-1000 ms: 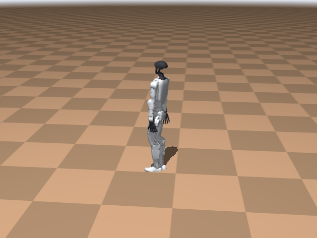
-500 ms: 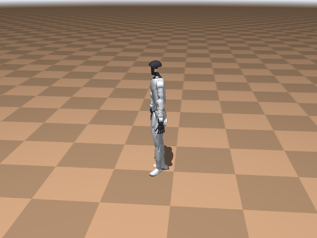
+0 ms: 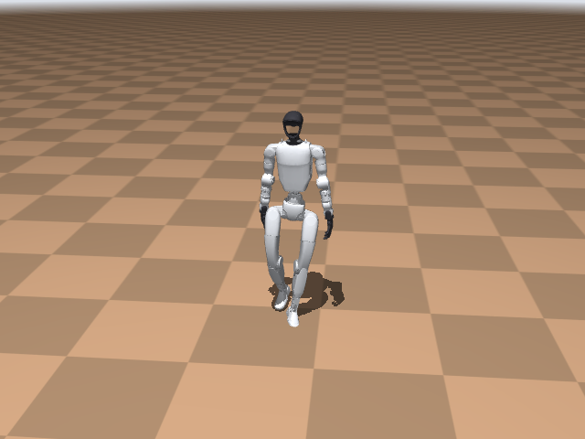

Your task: In place motions

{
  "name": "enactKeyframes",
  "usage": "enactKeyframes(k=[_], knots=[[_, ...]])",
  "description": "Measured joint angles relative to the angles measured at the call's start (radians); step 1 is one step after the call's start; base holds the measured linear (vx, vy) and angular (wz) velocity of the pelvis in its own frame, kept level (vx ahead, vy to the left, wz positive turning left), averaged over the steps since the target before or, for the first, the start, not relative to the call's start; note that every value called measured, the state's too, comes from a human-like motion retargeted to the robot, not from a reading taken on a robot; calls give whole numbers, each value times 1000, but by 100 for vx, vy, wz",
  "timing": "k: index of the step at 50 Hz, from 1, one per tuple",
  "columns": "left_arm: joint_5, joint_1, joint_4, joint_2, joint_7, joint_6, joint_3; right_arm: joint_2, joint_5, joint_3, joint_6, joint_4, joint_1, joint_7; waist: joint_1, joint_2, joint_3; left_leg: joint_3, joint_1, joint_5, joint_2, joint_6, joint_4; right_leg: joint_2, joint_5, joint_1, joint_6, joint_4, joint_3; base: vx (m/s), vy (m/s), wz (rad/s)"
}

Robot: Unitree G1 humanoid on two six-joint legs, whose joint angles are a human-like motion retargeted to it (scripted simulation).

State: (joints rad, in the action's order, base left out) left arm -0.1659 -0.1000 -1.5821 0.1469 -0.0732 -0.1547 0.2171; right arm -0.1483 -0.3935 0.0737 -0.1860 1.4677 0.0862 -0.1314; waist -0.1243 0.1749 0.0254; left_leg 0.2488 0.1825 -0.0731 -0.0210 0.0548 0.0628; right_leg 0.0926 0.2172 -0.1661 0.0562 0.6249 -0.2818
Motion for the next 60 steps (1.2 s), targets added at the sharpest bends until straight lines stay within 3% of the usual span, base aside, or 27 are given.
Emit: enactKeyframes(k=[5,7,8,9,13,18,20,26,30,32,38,43,45,48,53,55,57,60], knots=[[-12,3,-9,6,-8,2,6,40,3,-9,16,-52,2,-46,-69,-74,-13,-32,-38,5,76,2,-13,-5,-6,16,-57,-316,0,14,-10,96],[-27,3,-18,0,3,4,8,47,-2,-20,23,-59,7,-47,-29,-109,-10,-12,-56,16,98,-2,-19,28,-5,44,-49,-347,139,14,-5,-49],[-32,4,-20,-5,7,6,10,49,-7,-28,22,-58,6,-50,24,-122,-3,28,-61,27,95,-2,-22,-19,-2,63,-95,-361,-17,10,-4,-77],[-35,7,-21,-13,14,9,8,51,-18,-28,17,-56,4,-54,25,-124,-1,15,-63,29,98,-4,-22,-32,2,66,-105,-365,-71,7,-4,13],[-15,33,-21,-47,32,39,6,56,-86,-37,5,-65,-8,-66,-3,-118,-6,-17,-76,34,91,-12,-32,-22,6,84,-77,-386,-61,4,-7,21],[-20,49,-29,-57,5,36,-9,50,-117,-48,25,-68,-1,-28,-16,-120,6,12,-81,53,84,-29,-37,-6,-8,86,-86,-409,-33,4,-7,-25],[-26,30,-50,-40,-3,45,-43,46,-105,-36,28,-67,8,-20,-21,-120,0,24,-85,62,77,-33,-34,-9,-10,89,-82,-406,-30,-2,-6,-21],[-126,-90,-97,7,-146,1,-343,35,-81,25,10,-53,36,-8,-71,-92,-2,81,-72,98,45,-49,-14,10,-48,61,-74,-409,3,-12,-9,-39],[-191,-115,-53,11,-146,-8,-418,25,-87,23,2,-52,18,-11,-145,-63,-23,170,-71,125,1,-46,-16,18,-20,16,-82,-388,26,-28,-5,-158],[-172,-112,-39,15,-138,2,-398,18,-90,0,3,-51,-6,-24,-174,-46,-34,260,-71,142,-32,-42,-21,-8,17,19,-87,-389,-67,-38,-5,-289],[-123,-97,-34,24,-142,-1,-250,-2,-88,-71,-5,-51,-69,-32,-265,-15,-57,489,-90,200,-89,-27,-53,-94,60,112,-86,-414,-609,-32,0,-302],[-116,-55,-55,32,-90,0,-144,-30,-134,-94,-23,-14,-92,-10,-308,-22,-38,613,-125,243,-88,-6,-78,-137,-8,123,-28,-429,-783,-13,-15,-258],[-113,-42,-74,35,-81,-4,-124,-38,-126,-77,-29,5,-96,-25,-320,-30,-26,664,-141,254,-80,7,-88,-139,-63,104,-30,-454,-784,-9,-16,-256],[-112,-26,-84,41,-74,-7,-100,-42,-74,-45,-39,25,-103,-40,-230,-41,0,868,-175,268,-93,49,-96,-138,-43,29,-21,-408,-543,-12,-21,-342],[-96,-8,-59,59,-79,-4,-102,-39,41,3,-36,42,-92,-33,-320,-32,-23,972,-222,264,-142,85,-58,-86,-41,11,-52,-443,-439,-8,-26,-111],[-98,-13,-50,62,-92,-14,-106,-38,67,21,-38,54,-79,-36,-349,-41,-16,947,-236,255,-162,56,-18,-93,-37,14,-51,-449,-420,1,-21,-47],[-106,-12,-28,53,-90,-22,-98,-43,77,37,-43,74,-63,-39,-341,-73,16,866,-228,288,-172,-18,60,-126,-36,10,-55,-454,-381,11,-18,-74],[-84,3,20,29,-84,-16,-90,-51,63,56,-63,106,-42,-39,-271,-122,67,649,-155,393,-169,-105,213,-168,-44,-6,-67,-454,-292,19,-15,-135]])
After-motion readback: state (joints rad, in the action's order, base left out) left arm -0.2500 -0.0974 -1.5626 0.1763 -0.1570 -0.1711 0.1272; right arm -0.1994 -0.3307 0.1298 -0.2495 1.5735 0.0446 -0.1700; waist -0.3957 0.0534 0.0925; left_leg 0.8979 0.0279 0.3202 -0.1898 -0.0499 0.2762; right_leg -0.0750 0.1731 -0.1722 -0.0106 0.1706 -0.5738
